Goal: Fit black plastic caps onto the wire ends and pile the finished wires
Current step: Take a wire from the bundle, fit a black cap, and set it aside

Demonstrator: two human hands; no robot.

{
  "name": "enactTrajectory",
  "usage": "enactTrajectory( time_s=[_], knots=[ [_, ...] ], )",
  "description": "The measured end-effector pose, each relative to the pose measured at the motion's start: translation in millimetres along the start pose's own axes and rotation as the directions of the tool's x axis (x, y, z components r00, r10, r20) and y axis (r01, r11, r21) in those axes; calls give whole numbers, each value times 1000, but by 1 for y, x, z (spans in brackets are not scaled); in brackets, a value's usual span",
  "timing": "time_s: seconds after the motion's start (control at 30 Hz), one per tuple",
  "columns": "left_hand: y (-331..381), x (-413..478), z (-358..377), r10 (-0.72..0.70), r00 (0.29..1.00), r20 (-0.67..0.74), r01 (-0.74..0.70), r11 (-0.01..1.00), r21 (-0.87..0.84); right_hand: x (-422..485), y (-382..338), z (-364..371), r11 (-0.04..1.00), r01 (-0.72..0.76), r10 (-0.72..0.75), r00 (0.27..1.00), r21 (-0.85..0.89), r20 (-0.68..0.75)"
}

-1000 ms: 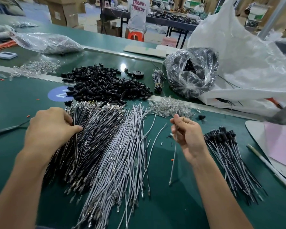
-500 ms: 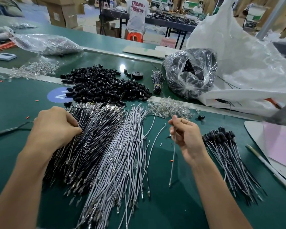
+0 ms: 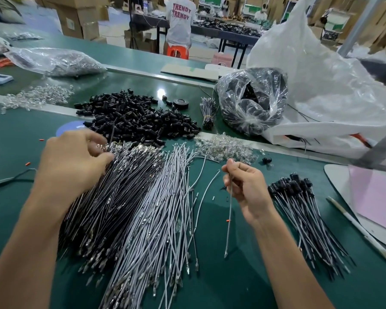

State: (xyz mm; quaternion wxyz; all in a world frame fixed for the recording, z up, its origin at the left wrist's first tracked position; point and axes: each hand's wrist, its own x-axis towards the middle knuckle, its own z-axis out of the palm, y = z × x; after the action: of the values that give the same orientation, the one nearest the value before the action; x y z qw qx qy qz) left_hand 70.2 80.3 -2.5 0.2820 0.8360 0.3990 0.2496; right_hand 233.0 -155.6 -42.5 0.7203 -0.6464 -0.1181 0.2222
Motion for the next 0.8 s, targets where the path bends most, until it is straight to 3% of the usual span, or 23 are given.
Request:
enactTrajectory(
  time_s=[0.07, 0.17, 0.27, 0.4, 0.67, 0.8],
  knots=[
    [14, -4, 0, 99, 995, -22, -102, 952, -288, 0, 1, 0, 1000, -4, 4, 1000, 9, 7],
    [44, -14, 7, 338, 941, 2, -266, 744, -613, -1, 2, 1, 999, -8, 7, 1000, 40, 24],
    [71, -27, 33, 490, 860, 143, -213, 600, -771, -2, 1, 2, 995, 7, -10, 1000, 101, 29],
    [90, -43, 79, 452, 854, 259, -36, 547, -837, -2, 1, 1, 978, 48, -47, 999, 203, -9],
    [76, -48, 108, 445, 838, 316, -67, 659, -749, -2, 4, 8, 951, 135, -99, 985, 277, -141],
    [75, -47, 107, 373, 831, 412, 32, 707, -707, -4, 2, 9, 944, 178, -136, 977, 277, -163]
  ],
)
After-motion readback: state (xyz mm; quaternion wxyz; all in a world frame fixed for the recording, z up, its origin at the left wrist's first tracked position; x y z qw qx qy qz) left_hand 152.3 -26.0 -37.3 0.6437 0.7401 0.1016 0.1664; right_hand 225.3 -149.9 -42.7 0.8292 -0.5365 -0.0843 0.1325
